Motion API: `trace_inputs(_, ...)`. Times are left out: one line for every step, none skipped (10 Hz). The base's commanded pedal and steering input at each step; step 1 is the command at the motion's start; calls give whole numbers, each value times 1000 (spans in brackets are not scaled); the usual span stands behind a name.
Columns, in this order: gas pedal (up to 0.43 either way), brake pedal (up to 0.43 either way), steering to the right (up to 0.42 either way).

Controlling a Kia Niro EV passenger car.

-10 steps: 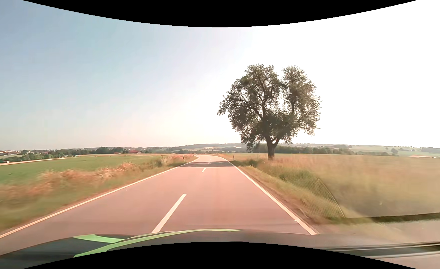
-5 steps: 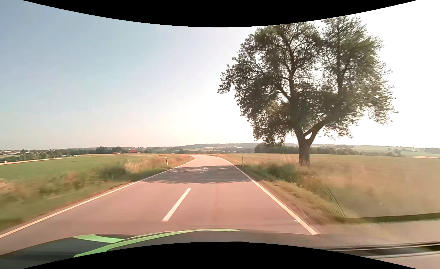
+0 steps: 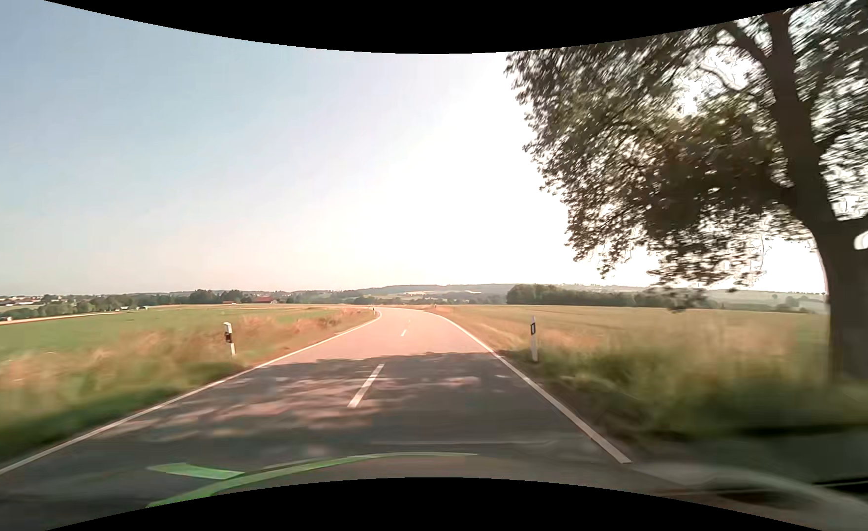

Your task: Follow the waypoints while adhering to traffic rules and regulations

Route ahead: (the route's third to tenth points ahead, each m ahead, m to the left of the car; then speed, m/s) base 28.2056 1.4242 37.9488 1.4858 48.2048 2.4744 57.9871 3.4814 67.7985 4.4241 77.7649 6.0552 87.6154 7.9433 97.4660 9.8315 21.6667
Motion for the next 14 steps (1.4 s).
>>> trace_inputs(0, 0, -5)
trace_inputs(0, 0, -4)
trace_inputs(8, 0, -3)
trace_inputs(28, 0, -4)
trace_inputs(39, 0, -5)
trace_inputs(47, 0, -7)
trace_inputs(47, 0, -8)
trace_inputs(59, 0, -9)
trace_inputs(59, 0, -11)
trace_inputs(59, 0, -13)
trace_inputs(59, 0, -14)
trace_inputs(59, 0, -14)
trace_inputs(59, 0, -14)
trace_inputs(59, 0, -14)
